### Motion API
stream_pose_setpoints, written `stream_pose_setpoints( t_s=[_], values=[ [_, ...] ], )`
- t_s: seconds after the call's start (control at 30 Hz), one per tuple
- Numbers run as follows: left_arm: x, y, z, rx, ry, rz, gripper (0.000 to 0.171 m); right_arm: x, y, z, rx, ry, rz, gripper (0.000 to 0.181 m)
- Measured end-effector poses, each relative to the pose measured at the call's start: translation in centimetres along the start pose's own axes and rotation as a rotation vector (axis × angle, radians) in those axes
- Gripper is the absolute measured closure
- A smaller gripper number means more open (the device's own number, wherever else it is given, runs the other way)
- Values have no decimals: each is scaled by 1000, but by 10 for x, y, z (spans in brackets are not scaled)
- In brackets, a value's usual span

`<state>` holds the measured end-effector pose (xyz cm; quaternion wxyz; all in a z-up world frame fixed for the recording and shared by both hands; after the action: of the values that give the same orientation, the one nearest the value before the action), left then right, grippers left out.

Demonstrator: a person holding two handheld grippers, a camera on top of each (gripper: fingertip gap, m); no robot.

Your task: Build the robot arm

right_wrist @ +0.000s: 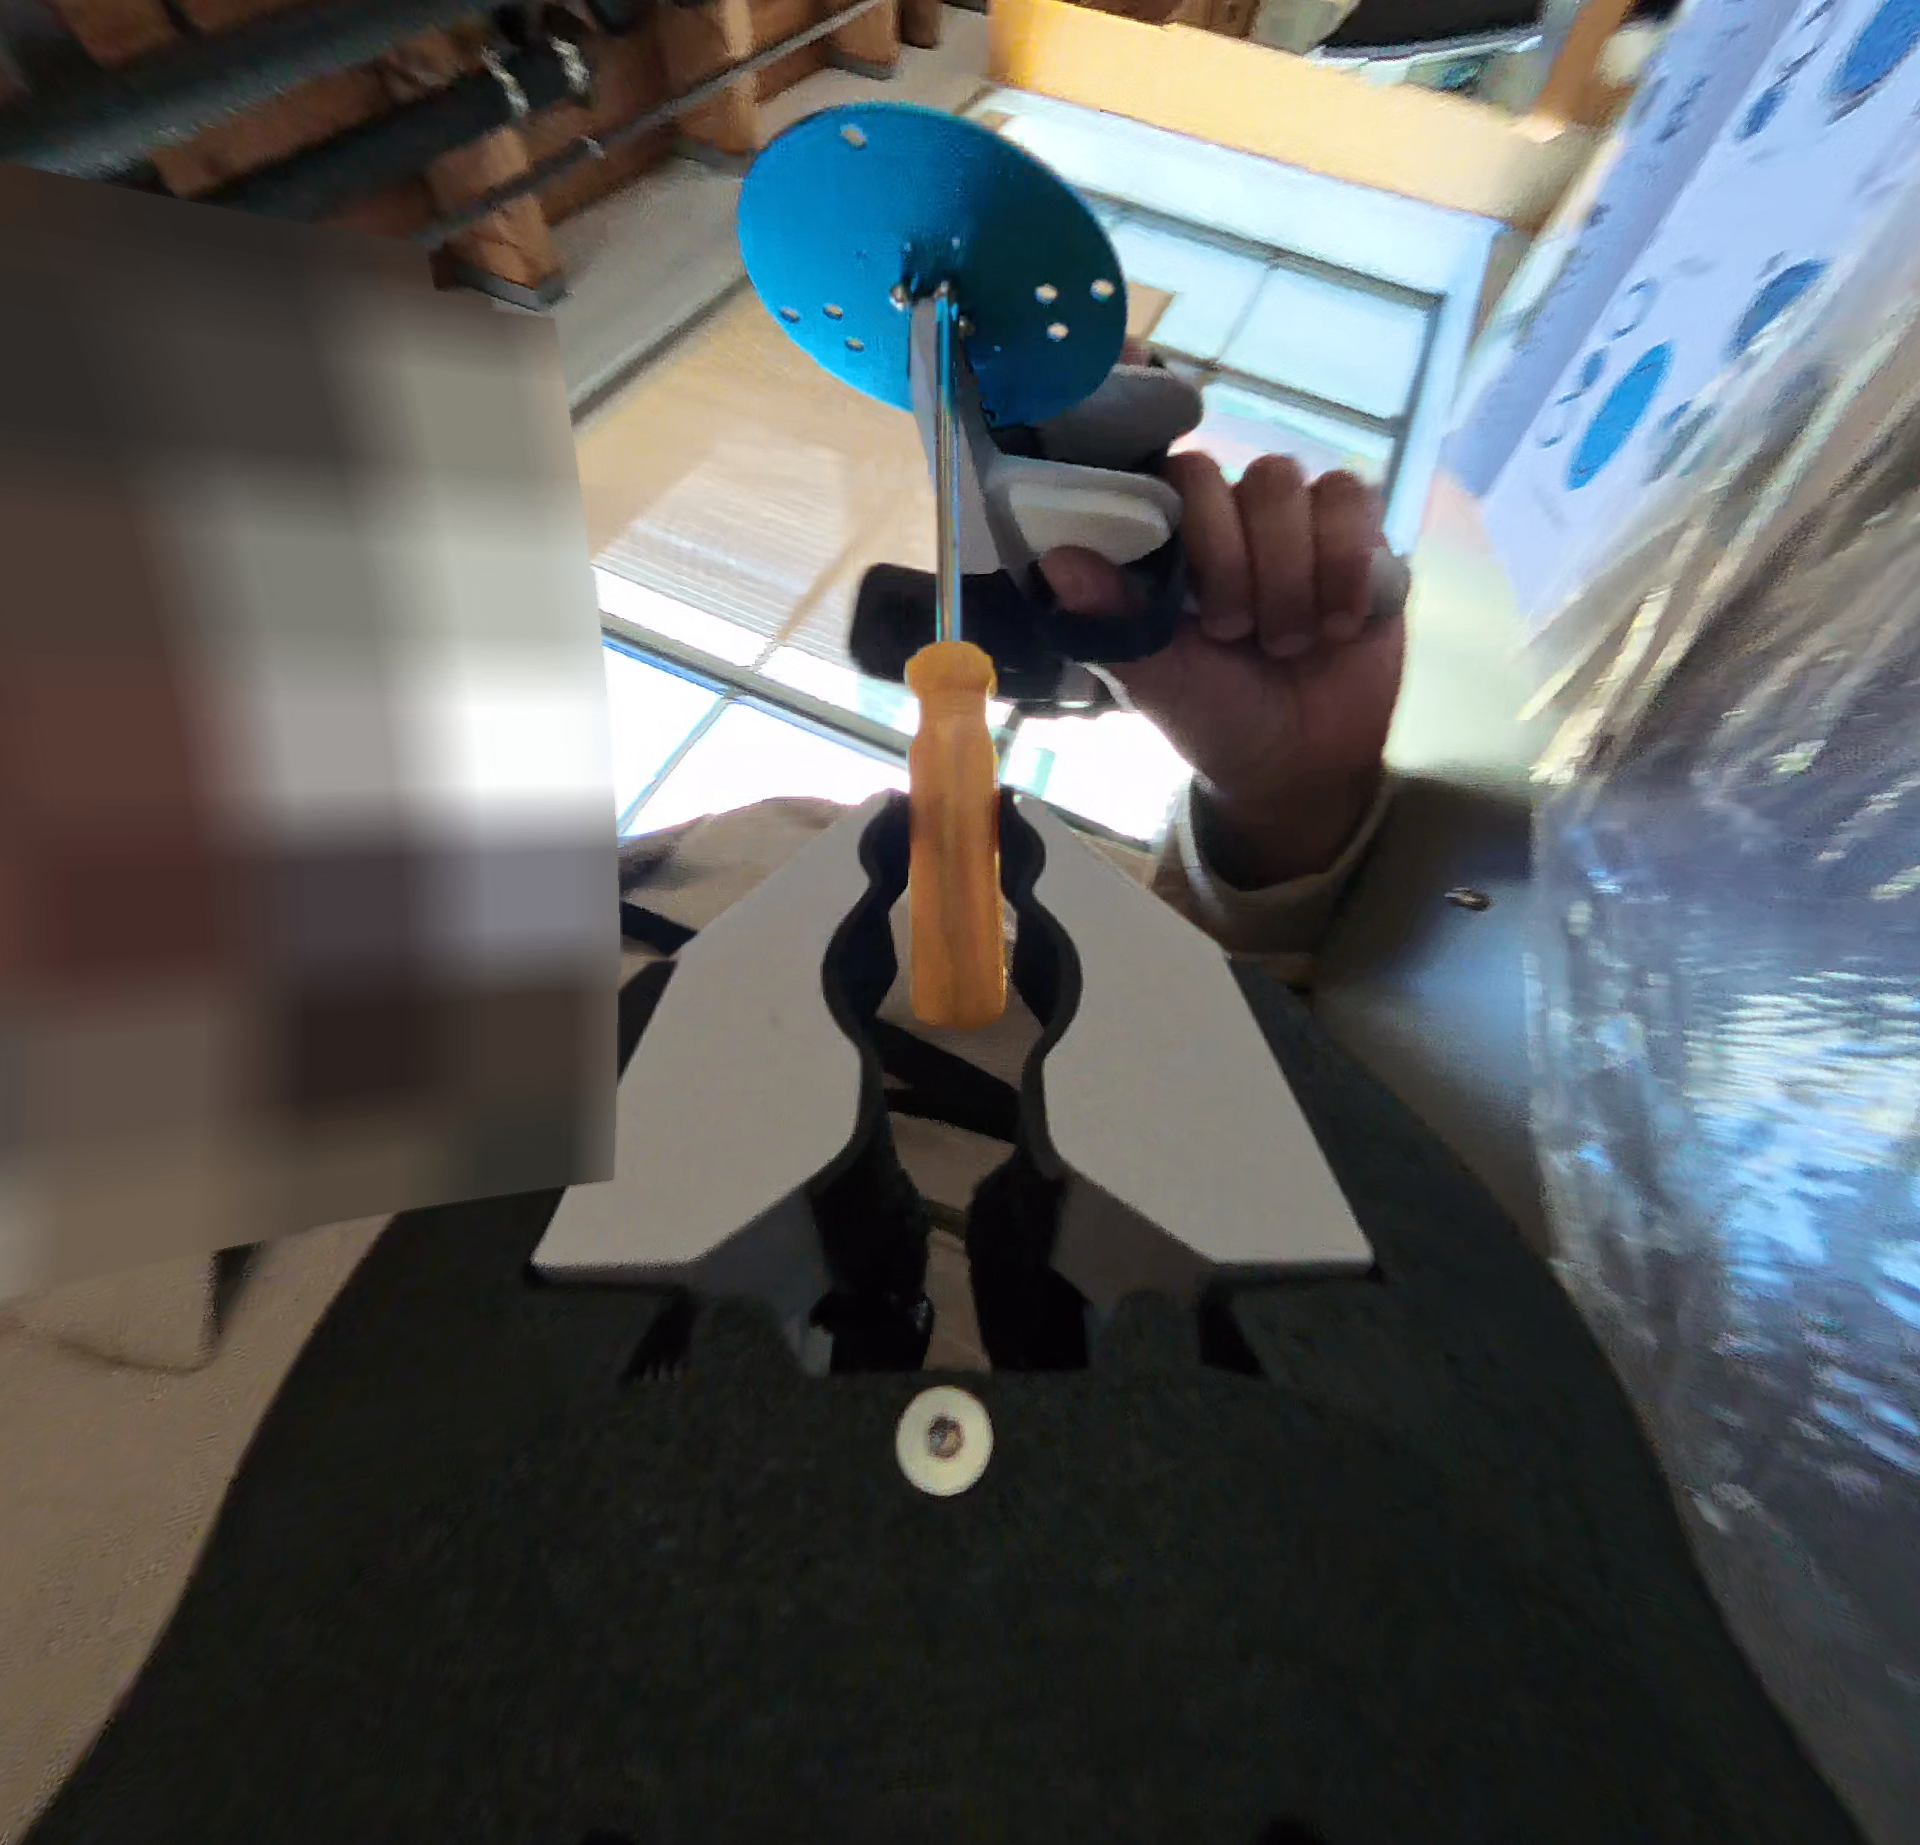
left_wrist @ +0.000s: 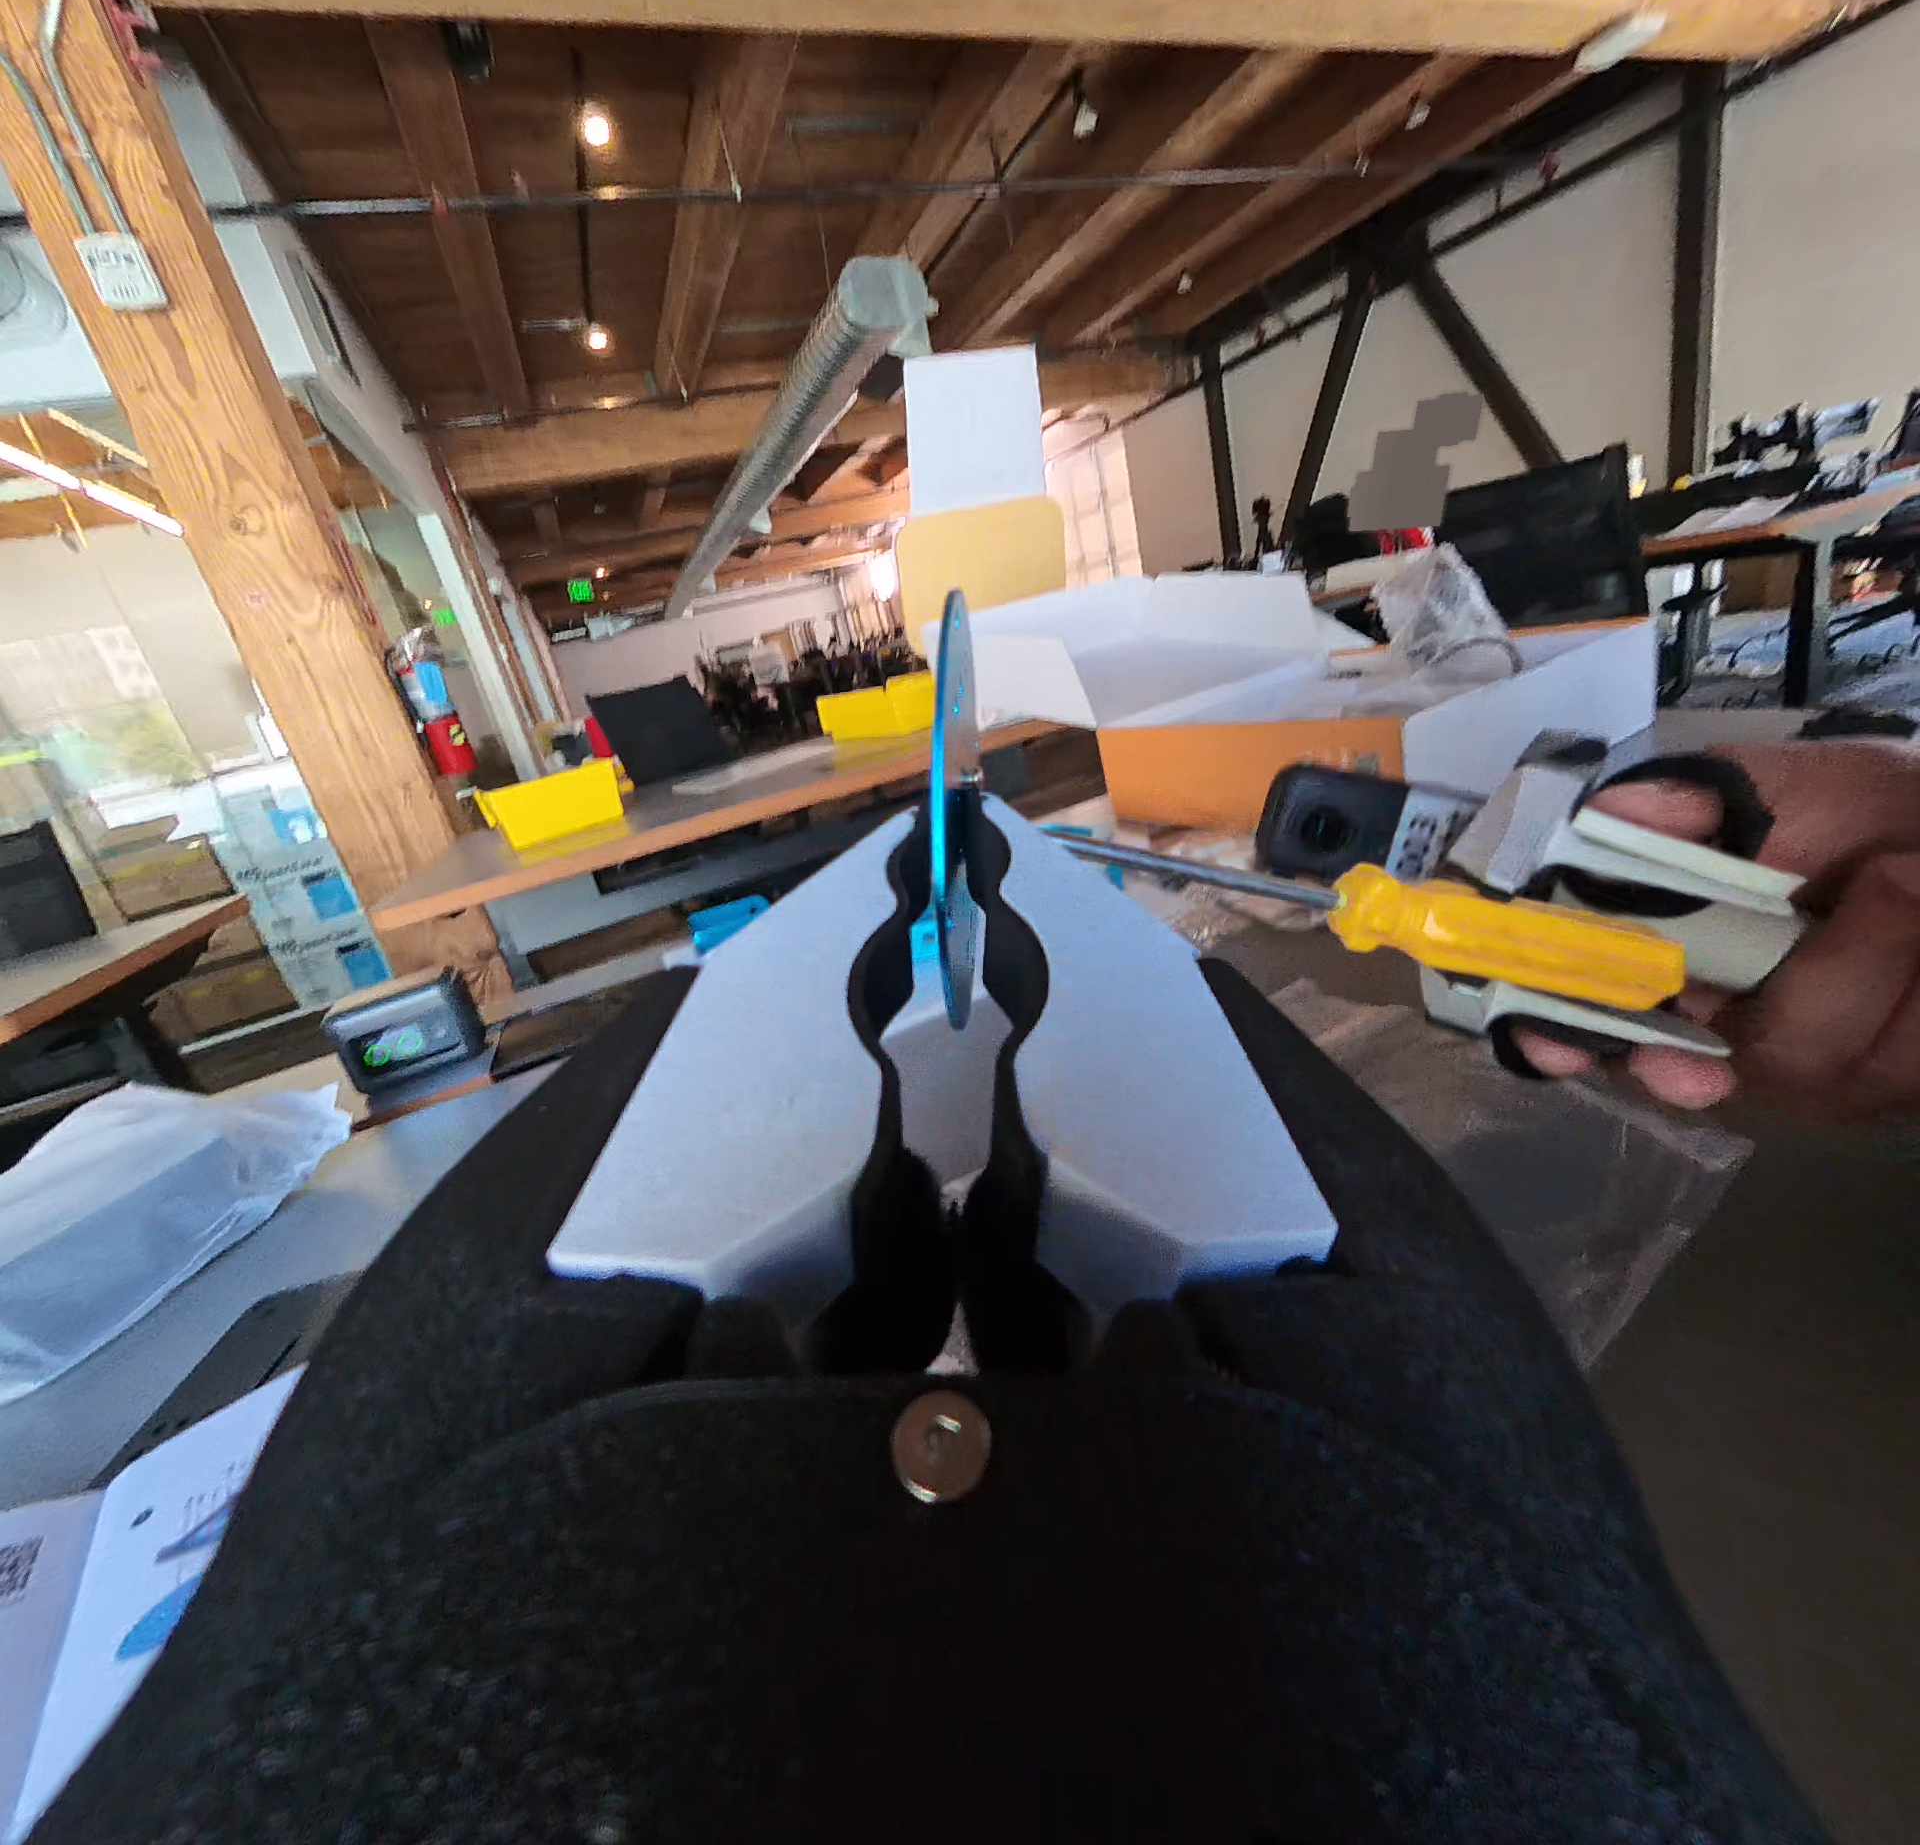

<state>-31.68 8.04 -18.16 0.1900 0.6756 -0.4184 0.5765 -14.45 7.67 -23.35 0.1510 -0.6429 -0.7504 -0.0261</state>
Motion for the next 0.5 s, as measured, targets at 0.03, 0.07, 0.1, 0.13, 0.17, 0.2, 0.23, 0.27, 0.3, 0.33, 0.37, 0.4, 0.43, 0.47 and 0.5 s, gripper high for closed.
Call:
stream_pose_setpoints(
  t_s=[0.03,0.07,0.1,0.13,0.17,0.2,0.23,0.27,0.3,0.33,0.37,0.4,0.43,0.47,0.5],
  values=[
    [-4,-2,0,10,-7,-36,166,2,3,1,-60,39,11,166],
    [-8,-5,-1,32,-17,-85,166,4,7,3,-124,79,19,166],
    [-14,-7,-3,65,-27,-141,166,6,11,4,-194,121,16,166],
    [-19,-10,-4,74,-30,-193,166,7,14,6,-263,166,9,166],
    [-24,-12,-5,76,-17,-229,166,8,18,7,-329,209,15,166],
    [-26,-12,-7,94,6,-245,166,10,21,8,-397,251,17,166],
    [-29,-11,-10,99,40,-253,166,11,23,9,-472,304,14,166],
    [-33,-11,-12,93,91,-270,166,13,25,10,-570,383,15,166],
    [-37,-11,-16,105,147,-293,166,14,26,11,-690,487,10,166],
    [-41,-10,-19,117,194,-307,166,14,26,11,-807,600,-8,166],
    [-46,-10,-22,114,247,-326,166,14,25,10,-917,719,-19,166],
    [-52,-10,-25,120,303,-351,166,15,23,8,-1025,833,-20,166],
    [-57,-9,-27,125,344,-370,166,15,21,6,-1130,940,-23,166],
    [-61,-9,-28,123,376,-391,166,15,19,3,-1230,1042,-27,166],
    [-65,-9,-29,129,397,-412,166,14,17,1,-1314,1128,-31,165]
  ],
)
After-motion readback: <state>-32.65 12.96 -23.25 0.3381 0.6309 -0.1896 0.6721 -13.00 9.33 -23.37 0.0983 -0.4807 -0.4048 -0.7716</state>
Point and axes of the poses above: each gripper's, where its closed fingertips meet, y back along the fingers, x out of its top, z = x × y across the jaws, the point moved 7 cm from there along y, back along the fingers, and after that the axes turned 10 degrees about -x, right-handed, at the moved point
